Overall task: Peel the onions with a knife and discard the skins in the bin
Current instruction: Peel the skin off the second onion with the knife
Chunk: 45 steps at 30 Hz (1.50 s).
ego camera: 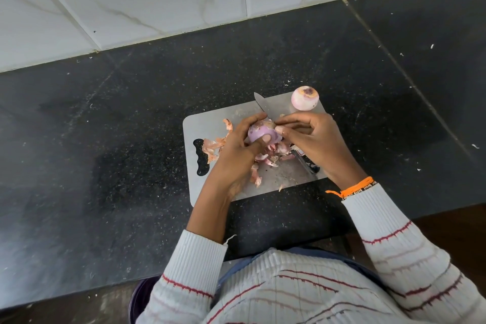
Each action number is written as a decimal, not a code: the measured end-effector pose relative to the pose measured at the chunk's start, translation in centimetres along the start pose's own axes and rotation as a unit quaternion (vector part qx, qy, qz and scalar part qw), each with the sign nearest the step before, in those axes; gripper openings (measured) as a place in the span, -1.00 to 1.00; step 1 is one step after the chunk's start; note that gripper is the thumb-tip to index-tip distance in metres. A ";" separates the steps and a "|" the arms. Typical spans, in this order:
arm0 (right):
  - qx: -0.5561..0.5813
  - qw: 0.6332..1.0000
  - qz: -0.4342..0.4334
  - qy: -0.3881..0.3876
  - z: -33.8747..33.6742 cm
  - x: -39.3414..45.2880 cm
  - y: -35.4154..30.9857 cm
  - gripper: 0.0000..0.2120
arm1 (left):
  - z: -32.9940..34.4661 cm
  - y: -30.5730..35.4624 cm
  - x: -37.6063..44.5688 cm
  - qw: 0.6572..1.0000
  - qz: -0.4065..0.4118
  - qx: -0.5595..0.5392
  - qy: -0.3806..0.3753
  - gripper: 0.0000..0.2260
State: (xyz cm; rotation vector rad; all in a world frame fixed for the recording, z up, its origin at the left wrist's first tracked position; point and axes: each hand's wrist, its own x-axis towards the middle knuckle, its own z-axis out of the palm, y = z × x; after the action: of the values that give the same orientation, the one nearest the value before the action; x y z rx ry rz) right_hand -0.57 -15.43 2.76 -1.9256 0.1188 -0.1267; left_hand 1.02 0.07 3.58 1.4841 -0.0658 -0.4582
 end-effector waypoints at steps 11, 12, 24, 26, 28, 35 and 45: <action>-0.135 0.977 -0.162 -0.017 0.1 -0.3 -0.4 -0.74 | -0.3 0.0 0.0 1.000 0.006 0.024 0.008 -0.59; -0.143 0.976 -0.165 -0.016 0.2 -0.3 -0.4 -0.76 | -0.3 -0.1 0.0 0.999 0.007 0.032 0.008 -0.60; -0.060 0.994 -0.090 0.010 0.1 0.4 0.8 -0.81 | -0.1 -0.2 0.4 0.999 -0.007 0.008 0.041 -0.65; -0.038 0.996 -0.076 0.010 0.0 0.4 0.9 -0.82 | -0.1 -0.1 0.3 0.999 -0.009 -0.007 0.050 -0.64; -0.043 0.996 -0.084 0.002 0.0 0.3 0.6 -0.83 | -0.2 0.0 0.3 0.999 -0.010 -0.016 0.050 -0.62; -0.080 0.989 -0.124 0.000 0.1 0.3 0.2 -0.77 | -0.4 0.1 0.2 0.999 0.004 0.014 0.044 -0.58; -0.123 0.981 -0.148 -0.001 0.5 0.2 0.4 -0.85 | -0.4 -0.2 0.5 0.996 0.027 0.072 0.038 -0.56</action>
State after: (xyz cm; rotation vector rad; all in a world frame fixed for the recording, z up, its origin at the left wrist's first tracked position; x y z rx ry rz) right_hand -0.29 -15.14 2.18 -2.1816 -0.1626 -0.3207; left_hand 1.49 0.25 3.20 1.6369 -0.0800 -0.3591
